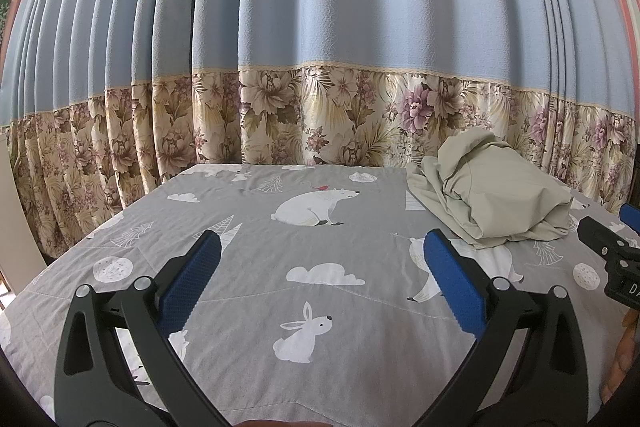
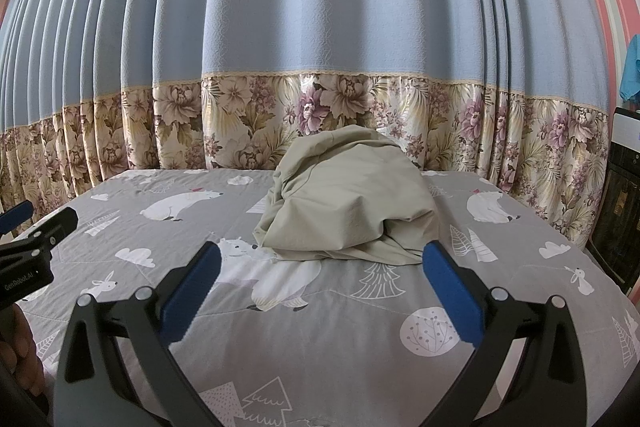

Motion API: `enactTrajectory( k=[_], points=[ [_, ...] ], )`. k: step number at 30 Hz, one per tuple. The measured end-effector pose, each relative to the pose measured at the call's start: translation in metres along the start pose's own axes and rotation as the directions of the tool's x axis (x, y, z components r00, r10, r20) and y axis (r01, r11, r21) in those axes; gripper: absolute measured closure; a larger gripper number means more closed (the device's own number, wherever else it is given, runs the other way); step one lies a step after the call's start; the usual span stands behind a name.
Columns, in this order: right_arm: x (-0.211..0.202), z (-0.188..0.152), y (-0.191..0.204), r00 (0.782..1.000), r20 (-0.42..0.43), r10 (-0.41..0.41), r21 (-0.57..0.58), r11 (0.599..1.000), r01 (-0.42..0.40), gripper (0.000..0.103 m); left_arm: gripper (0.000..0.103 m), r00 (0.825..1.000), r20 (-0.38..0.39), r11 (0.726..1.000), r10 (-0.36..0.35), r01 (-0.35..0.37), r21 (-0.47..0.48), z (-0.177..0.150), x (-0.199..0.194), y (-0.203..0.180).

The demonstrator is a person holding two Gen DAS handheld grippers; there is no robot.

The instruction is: Fold large clothes

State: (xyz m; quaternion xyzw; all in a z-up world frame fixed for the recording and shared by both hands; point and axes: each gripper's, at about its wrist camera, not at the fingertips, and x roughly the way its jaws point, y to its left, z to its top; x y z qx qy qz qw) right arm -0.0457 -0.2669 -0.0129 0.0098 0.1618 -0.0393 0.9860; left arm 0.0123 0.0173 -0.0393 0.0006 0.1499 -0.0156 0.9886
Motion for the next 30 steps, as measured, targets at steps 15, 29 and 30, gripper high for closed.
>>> enactTrajectory(
  k=[15,29,30],
  points=[
    [0.0001,0.0001,0.0003,1.000,-0.001,0.000,-0.001,1.000,0.000,0.002,0.003,1.000,-0.002,1.000,-0.001,0.001,-0.001,-0.0002,-0.0001,0.0004],
    [0.0004,-0.0003,-0.0011,1.000,-0.001,0.000,-0.001,1.000,0.000,0.002,0.003,1.000,-0.001,1.000,-0.008,0.008,0.000,-0.0006,-0.0002,0.0000],
    [0.0002,0.0002,-0.0001,1.000,-0.001,0.001,-0.001,1.000,-0.001,0.002,0.003,1.000,0.000,1.000,-0.010,0.010,0.001,-0.0008,0.0000,-0.0004]
  ],
)
